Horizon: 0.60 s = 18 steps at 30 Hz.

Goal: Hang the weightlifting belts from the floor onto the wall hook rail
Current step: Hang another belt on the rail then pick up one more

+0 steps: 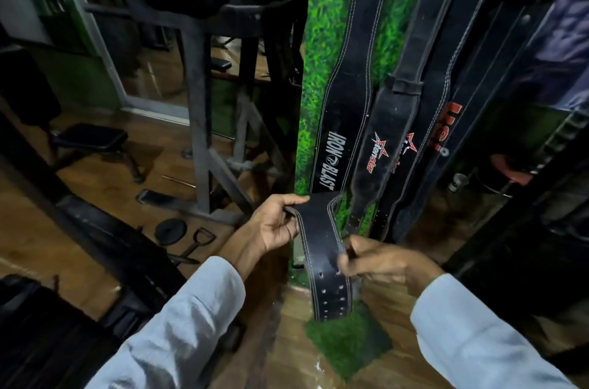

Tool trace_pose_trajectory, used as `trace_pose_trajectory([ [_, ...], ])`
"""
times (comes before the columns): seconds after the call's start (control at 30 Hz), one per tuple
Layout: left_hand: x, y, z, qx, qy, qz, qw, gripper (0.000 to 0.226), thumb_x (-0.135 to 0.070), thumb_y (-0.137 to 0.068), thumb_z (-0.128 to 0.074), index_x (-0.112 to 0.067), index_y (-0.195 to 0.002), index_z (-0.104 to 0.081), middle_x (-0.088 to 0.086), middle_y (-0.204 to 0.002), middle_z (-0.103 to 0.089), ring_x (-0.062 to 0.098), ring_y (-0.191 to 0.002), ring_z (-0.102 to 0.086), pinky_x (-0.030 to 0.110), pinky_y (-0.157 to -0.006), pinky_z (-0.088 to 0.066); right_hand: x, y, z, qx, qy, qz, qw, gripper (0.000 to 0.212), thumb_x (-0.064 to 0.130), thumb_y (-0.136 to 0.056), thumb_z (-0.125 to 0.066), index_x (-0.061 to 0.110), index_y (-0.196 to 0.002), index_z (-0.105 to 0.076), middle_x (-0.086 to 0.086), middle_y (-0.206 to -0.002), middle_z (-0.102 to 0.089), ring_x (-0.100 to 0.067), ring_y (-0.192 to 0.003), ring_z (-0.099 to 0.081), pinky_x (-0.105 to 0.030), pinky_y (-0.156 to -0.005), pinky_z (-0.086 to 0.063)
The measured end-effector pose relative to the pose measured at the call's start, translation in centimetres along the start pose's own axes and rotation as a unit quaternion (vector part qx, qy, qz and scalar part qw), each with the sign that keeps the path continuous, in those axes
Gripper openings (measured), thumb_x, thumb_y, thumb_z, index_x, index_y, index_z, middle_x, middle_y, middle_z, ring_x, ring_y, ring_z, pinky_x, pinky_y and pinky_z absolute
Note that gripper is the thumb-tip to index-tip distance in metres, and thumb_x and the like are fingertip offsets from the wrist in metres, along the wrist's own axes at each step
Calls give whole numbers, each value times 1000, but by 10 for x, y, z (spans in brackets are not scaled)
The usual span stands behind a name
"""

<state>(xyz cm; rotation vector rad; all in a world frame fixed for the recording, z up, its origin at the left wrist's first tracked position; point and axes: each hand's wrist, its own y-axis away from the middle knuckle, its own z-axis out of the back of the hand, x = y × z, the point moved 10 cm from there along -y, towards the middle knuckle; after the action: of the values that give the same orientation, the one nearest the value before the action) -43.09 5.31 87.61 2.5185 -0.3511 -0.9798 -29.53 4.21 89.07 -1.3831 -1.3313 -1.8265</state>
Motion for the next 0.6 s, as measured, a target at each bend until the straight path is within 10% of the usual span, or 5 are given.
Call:
trace_pose_trajectory([
  [0.2,-13,21,-7,27,-73,-33,996,28,8,-92,-60,11,-119,-67,19,-92,-78,23,-73,-79,35,-66,-66,12,-23,12,-34,-242,24,969,96,79,-68,-68,12,-135,-60,-3,-97,-75,-17,-87,-74,-33,-75,-60],
  [0.37,-3,46,2,57,-208,-50,975,35,2,-84,-72,-1,-119,-73,14,-117,-76,22,-103,-76,34,-94,-60,39,-53,22,-109,-337,36,935,70,43,-87,-78,3,-141,-60,-24,-139,-64,-40,-132,-60,-55,-116,-43],
  [0.6,-14,82,41,36,-234,-20,971,67,-34,-77,-88,-9,-135,-64,17,-132,-70,32,-116,-71,44,-87,-62,42,-65,6,-122,-257,70,956,57,10,-79,-80,-8,-131,-64,-30,-131,-67,-44,-119,-66,-56,-105,-53],
])
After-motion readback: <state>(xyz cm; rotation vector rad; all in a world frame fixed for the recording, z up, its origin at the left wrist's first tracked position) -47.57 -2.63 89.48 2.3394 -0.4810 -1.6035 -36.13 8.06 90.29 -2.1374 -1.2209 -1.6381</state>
